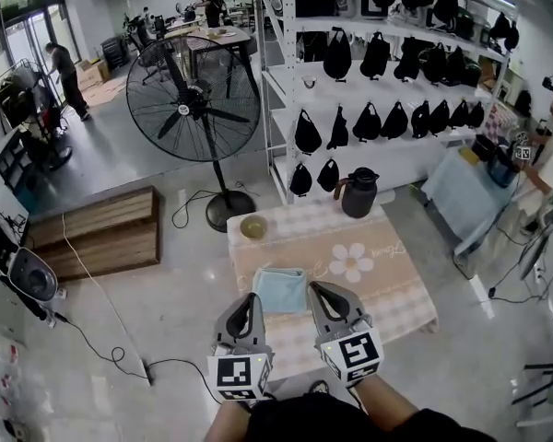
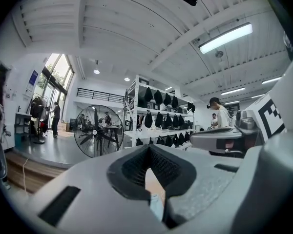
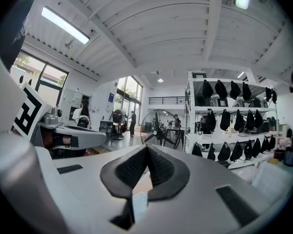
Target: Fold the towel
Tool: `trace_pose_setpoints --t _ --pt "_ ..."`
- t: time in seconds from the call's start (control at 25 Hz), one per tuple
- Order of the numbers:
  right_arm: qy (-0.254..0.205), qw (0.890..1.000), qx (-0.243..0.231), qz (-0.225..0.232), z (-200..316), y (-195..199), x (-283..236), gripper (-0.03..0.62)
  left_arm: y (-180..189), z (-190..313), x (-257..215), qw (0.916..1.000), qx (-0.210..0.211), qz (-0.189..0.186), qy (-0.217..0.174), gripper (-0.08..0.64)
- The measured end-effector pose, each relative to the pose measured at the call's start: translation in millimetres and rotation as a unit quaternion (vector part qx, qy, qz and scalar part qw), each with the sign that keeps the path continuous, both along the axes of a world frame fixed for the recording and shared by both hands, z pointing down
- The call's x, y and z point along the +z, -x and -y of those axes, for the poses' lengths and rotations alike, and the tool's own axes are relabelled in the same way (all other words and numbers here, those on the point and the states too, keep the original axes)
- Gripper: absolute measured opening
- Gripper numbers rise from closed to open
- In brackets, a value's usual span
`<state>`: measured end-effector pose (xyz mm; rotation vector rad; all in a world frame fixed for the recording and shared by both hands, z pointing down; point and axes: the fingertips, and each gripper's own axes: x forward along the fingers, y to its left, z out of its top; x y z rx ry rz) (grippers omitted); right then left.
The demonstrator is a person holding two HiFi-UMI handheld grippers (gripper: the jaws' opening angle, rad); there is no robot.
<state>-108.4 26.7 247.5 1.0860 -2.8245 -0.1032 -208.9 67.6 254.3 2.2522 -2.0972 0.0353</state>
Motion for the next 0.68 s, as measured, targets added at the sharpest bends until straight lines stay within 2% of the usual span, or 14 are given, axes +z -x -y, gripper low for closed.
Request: trace_pose_setpoints --t 0.68 --pt "0.007 0.999 0.036 0.001 5.1 -12.8 1.3 0.003 3.2 5.4 3.1 0.9997 0.024 -0.008 0.006 0.005"
